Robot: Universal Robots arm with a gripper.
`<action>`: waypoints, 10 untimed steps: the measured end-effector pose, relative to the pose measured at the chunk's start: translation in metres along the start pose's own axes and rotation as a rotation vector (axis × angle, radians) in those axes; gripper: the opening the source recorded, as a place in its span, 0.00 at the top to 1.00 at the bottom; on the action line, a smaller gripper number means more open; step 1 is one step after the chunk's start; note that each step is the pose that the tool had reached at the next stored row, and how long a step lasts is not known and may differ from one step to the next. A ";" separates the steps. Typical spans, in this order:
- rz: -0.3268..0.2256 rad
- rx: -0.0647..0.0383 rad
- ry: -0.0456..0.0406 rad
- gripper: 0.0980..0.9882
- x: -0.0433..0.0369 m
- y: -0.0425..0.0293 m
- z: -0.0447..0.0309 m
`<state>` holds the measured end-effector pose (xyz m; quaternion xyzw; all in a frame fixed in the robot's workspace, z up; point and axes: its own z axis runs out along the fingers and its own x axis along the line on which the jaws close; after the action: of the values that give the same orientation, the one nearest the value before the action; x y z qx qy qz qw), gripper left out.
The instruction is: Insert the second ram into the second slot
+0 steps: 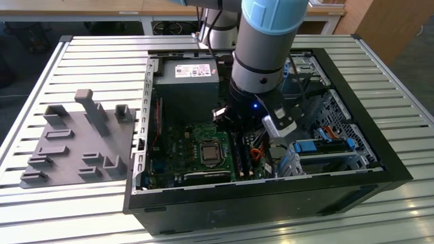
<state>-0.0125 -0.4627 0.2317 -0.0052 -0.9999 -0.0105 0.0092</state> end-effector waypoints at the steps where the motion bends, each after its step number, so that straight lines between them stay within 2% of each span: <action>1: 0.000 0.000 0.0000 0.99 0.0000 0.0000 -0.0010; 10: 0.000 0.000 0.0001 0.99 0.0002 0.0002 -0.0089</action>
<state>-0.0125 -0.4626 0.2406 -0.0052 -0.9999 -0.0106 0.0092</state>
